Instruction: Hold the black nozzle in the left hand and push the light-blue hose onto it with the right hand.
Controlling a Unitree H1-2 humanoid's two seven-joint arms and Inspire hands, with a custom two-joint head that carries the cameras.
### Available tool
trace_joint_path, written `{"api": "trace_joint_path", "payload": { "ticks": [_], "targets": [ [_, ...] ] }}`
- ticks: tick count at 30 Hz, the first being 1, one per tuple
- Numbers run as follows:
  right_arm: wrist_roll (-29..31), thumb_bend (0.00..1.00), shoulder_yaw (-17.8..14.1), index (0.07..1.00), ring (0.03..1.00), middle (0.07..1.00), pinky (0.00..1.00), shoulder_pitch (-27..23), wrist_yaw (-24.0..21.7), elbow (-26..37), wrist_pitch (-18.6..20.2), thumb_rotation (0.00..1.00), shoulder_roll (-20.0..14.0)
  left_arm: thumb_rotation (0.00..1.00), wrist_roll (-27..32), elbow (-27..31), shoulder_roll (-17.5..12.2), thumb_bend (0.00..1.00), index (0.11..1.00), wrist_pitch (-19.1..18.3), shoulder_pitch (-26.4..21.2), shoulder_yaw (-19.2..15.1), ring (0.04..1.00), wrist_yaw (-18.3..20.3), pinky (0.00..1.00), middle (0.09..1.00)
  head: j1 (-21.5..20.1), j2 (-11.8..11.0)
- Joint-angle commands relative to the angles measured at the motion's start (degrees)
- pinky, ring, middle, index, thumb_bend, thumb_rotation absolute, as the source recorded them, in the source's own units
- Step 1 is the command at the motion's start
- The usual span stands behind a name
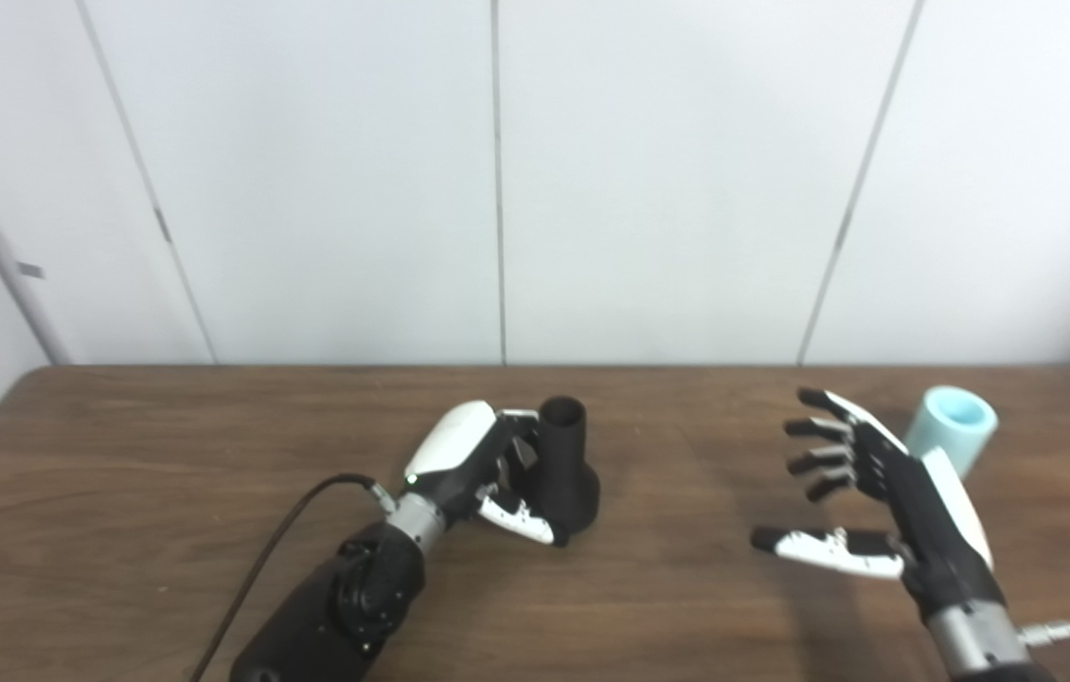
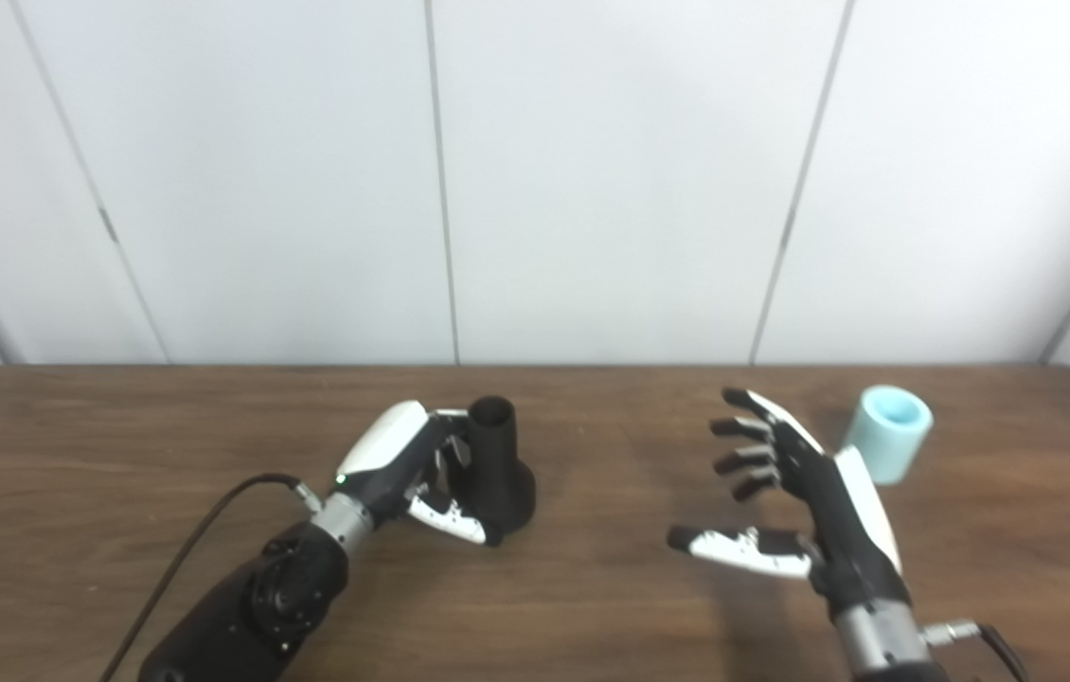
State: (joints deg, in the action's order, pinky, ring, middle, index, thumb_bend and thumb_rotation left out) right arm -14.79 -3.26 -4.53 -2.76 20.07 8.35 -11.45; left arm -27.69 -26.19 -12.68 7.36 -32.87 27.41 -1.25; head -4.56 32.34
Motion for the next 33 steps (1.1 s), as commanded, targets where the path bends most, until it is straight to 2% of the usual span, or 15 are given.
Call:
{"api": "trace_joint_path", "payload": {
  "ticks": [1,9,12,14,15,16,18,19,21,23,24,26,29,31,33],
  "targets": [
    [0.44,0.68,-0.04,0.841,0.615,0.748,0.49,-1.50,0.82,2.16,-2.13,0.09,0.17,0.00,-2.30,-2.62,2.20,0.53,0.498,0.02,1.94,3.53,0.409,4.70,0.36,0.474,-0.72,-0.09],
    [-1.58,0.68,0.66,0.837,0.611,0.739,0.49,-1.24,1.39,2.81,-1.98,0.10,0.52,0.00,-2.80,-5.14,3.60,0.52,0.504,-0.23,1.26,5.52,0.397,5.50,0.35,0.468,-3.80,-0.33],
    [-0.94,0.69,-0.23,0.839,0.613,0.740,0.49,-1.51,1.40,3.34,-1.71,0.11,0.10,0.00,-3.00,-5.75,3.91,0.52,0.515,-0.85,1.33,6.06,0.385,5.65,0.34,0.447,-4.81,-0.71],
    [-1.08,0.69,-1.38,0.838,0.615,0.741,0.49,-1.81,1.52,3.28,-2.36,0.12,-1.36,0.00,-3.05,-5.43,3.57,0.52,0.519,-0.94,1.74,6.14,0.380,5.53,0.34,0.428,-5.93,-1.13],
    [-1.16,0.69,-1.81,0.840,0.621,0.745,0.51,-1.95,1.55,3.13,-2.65,0.13,-1.93,0.00,-3.02,-5.26,3.36,0.52,0.500,-0.92,1.89,6.15,0.364,5.49,0.33,0.454,-6.50,-1.33],
    [-1.32,0.70,-2.60,0.841,0.623,0.746,0.51,-2.58,1.31,2.94,-2.76,0.13,-3.32,0.00,-2.94,-5.06,2.90,0.53,0.493,-0.69,2.13,6.08,0.358,5.46,0.32,0.463,-9.48,-2.04],
    [-2.21,0.72,-4.01,0.847,0.643,0.752,0.53,-4.53,0.14,3.15,-1.12,0.16,-6.70,0.00,-2.68,-5.12,1.88,0.53,0.487,0.23,2.49,5.85,0.320,5.35,0.28,0.469,-12.42,-2.73],
    [-3.11,0.73,-4.38,0.854,0.663,0.763,0.56,-5.81,-0.98,3.54,0.92,0.17,-8.70,0.00,-2.56,-5.59,1.36,0.53,0.486,1.01,2.58,5.72,0.315,5.15,0.27,0.470,-14.31,-3.11],
    [-6.05,0.80,-4.18,0.879,0.791,0.857,0.71,-8.59,-4.55,4.95,7.15,0.20,-13.36,0.00,-2.49,-6.88,0.55,0.53,0.486,2.73,2.73,5.47,0.310,4.53,0.27,0.471,-17.00,-4.18],
    [-9.15,0.85,-3.44,0.885,0.865,0.916,0.83,-12.29,-9.26,5.87,14.76,0.22,-18.30,0.00,-2.41,-8.40,-0.11,0.52,0.502,4.55,2.86,5.16,0.357,3.89,0.30,0.450,-19.42,-5.07],
    [-10.85,0.88,-3.49,0.889,0.898,0.943,0.90,-14.05,-11.76,5.71,17.02,0.22,-19.84,0.00,-2.37,-9.19,-0.33,0.52,0.507,5.40,2.86,5.00,0.391,3.62,0.33,0.452,-20.97,-5.57],
    [-14.21,0.91,-4.13,0.892,0.918,0.959,0.93,-16.72,-16.11,5.03,18.56,0.22,-20.88,0.00,-2.33,-10.56,-0.64,0.52,0.509,6.89,2.77,4.69,0.411,3.19,0.36,0.454,-22.94,-6.31],
    [-18.95,0.91,-5.63,0.896,0.943,0.971,0.88,-21.29,-21.93,2.27,18.57,0.19,-21.54,0.00,-2.51,-13.20,-1.03,0.52,0.515,9.38,2.47,4.36,0.414,2.39,0.38,0.447,-24.50,-6.89],
    [-21.70,0.90,-5.45,0.896,0.957,0.982,0.87,-24.10,-23.65,-1.32,18.56,0.18,-22.20,0.00,-2.77,-15.34,-1.01,0.52,0.515,11.14,2.08,4.40,0.416,1.66,0.39,0.446,-25.94,-7.66],
    [-23.76,0.90,-3.96,0.895,0.988,0.997,0.89,-26.85,-24.23,-6.33,18.55,0.18,-24.49,0.00,-2.71,-17.02,-0.90,0.52,0.515,12.95,1.84,4.37,0.425,1.03,0.41,0.448,-25.97,-7.72]
  ]
}}
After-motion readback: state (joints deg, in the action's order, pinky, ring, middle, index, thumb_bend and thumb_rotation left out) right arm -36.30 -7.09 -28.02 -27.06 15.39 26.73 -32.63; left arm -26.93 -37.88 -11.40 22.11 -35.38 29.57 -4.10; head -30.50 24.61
